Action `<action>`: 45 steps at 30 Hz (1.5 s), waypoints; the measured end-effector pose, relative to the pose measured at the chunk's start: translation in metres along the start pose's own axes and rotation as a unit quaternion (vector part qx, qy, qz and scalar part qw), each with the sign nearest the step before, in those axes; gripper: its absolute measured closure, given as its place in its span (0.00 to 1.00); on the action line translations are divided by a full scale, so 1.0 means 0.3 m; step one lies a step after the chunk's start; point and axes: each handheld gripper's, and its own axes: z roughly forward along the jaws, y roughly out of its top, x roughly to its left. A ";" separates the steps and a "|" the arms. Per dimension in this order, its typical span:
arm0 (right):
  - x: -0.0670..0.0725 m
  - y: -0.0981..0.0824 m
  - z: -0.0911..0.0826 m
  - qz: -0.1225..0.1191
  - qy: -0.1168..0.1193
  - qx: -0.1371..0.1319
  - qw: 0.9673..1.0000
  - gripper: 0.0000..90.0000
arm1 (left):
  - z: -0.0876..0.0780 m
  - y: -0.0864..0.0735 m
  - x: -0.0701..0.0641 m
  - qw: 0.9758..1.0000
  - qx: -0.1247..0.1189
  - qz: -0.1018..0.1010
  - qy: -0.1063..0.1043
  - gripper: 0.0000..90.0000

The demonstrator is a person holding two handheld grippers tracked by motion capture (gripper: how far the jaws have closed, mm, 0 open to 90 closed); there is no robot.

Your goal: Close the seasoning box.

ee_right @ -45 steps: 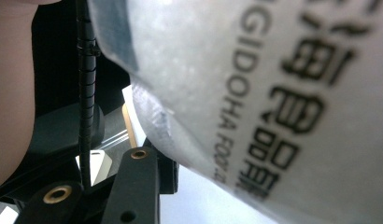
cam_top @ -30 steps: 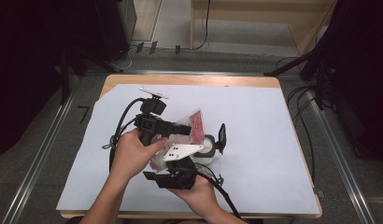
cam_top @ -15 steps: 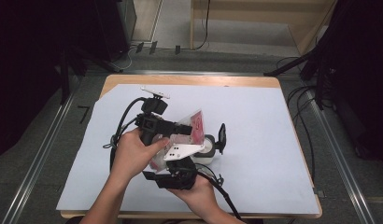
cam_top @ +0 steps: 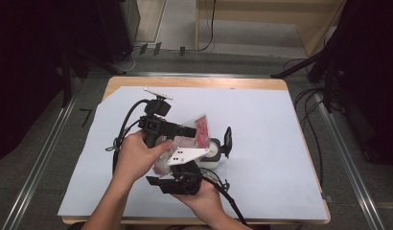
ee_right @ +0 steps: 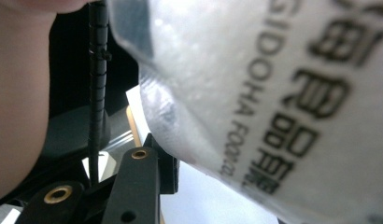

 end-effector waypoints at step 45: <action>-0.006 0.001 0.003 -0.016 -0.009 0.005 1.000 0.71 | -0.001 -0.002 -0.006 1.000 -0.004 0.008 0.007 0.80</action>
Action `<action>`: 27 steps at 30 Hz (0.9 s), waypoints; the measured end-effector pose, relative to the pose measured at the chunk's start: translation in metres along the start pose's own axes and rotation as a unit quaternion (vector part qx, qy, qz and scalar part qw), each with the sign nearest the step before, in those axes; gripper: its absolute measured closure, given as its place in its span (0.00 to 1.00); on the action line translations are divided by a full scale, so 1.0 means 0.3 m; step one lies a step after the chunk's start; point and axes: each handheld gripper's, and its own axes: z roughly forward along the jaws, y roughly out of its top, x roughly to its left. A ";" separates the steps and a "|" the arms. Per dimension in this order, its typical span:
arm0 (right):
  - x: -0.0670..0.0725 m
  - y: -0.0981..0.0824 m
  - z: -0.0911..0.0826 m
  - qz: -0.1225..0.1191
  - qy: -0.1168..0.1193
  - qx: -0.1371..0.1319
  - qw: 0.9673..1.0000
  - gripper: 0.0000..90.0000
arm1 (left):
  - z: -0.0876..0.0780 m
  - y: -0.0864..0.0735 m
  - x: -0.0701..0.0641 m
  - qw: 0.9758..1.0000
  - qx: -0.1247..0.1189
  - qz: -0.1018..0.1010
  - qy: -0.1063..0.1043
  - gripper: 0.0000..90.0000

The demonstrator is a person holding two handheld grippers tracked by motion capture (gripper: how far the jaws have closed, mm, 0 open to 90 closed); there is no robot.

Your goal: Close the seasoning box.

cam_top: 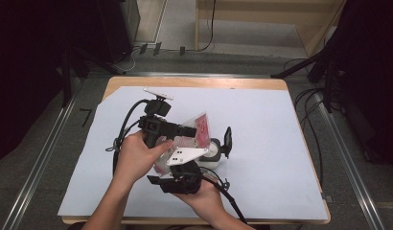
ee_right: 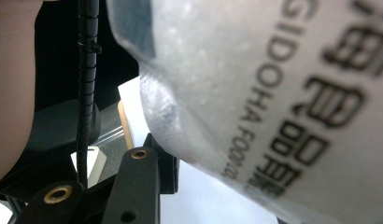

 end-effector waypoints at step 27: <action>0.001 -0.002 0.000 -0.002 -0.001 0.000 1.000 0.71 | -0.001 -0.001 0.000 1.000 0.004 0.004 0.000 0.80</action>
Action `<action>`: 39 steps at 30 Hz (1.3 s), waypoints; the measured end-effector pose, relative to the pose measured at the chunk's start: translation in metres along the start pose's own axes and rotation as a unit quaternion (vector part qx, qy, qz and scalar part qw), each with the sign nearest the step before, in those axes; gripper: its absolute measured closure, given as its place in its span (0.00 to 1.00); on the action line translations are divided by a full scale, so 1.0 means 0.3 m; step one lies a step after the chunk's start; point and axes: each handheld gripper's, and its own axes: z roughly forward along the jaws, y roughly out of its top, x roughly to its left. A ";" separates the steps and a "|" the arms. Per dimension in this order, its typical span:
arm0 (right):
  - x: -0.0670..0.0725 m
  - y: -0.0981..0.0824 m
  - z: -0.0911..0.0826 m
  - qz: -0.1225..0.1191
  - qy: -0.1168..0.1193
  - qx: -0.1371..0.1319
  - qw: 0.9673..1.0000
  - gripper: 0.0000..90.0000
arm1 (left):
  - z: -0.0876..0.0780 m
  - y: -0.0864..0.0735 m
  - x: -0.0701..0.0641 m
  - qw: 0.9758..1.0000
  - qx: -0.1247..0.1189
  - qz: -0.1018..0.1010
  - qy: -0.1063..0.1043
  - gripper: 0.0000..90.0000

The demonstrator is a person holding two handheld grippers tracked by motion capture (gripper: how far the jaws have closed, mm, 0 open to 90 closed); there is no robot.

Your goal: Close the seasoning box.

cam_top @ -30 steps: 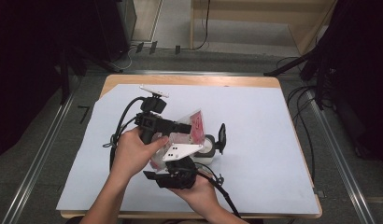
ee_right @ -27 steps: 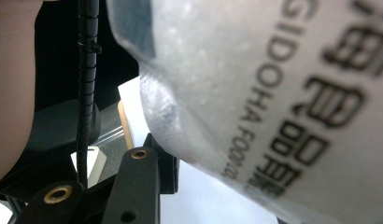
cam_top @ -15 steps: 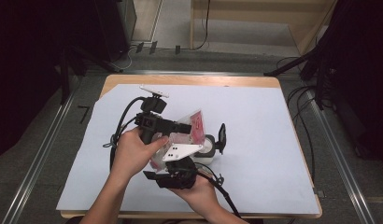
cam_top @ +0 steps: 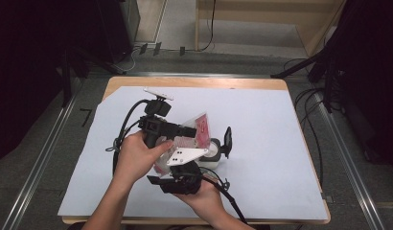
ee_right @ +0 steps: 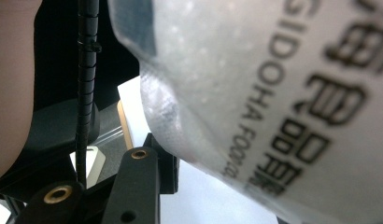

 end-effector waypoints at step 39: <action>-0.003 -0.006 0.003 -0.007 -0.005 -0.001 1.000 0.71 | 0.003 -0.002 0.000 1.000 0.006 0.003 0.000 0.81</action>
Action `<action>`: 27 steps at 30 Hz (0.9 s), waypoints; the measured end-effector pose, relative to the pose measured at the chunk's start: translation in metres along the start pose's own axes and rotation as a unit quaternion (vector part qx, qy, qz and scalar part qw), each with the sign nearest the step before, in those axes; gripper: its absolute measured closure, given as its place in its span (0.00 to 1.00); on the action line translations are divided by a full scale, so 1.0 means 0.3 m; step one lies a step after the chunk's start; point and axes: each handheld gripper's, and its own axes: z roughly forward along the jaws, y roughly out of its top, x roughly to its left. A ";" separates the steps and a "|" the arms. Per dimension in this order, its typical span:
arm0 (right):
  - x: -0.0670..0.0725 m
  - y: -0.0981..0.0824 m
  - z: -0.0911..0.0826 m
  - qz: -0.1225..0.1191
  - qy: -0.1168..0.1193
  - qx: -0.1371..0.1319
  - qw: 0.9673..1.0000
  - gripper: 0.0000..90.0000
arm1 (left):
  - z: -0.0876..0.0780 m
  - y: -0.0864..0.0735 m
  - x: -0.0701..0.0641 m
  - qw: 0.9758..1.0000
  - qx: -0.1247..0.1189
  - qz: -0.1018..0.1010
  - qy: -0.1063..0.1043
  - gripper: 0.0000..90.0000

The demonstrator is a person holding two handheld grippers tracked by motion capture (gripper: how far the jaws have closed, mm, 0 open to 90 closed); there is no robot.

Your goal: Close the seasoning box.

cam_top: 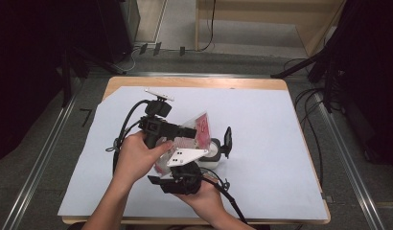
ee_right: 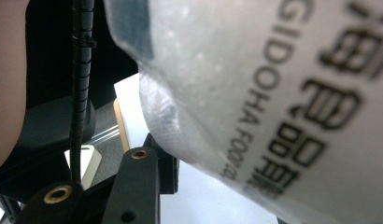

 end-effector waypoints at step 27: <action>0.000 0.002 -0.004 0.022 0.015 -0.005 1.000 0.70 | 0.002 0.003 -0.030 1.000 -0.002 0.014 0.016 0.83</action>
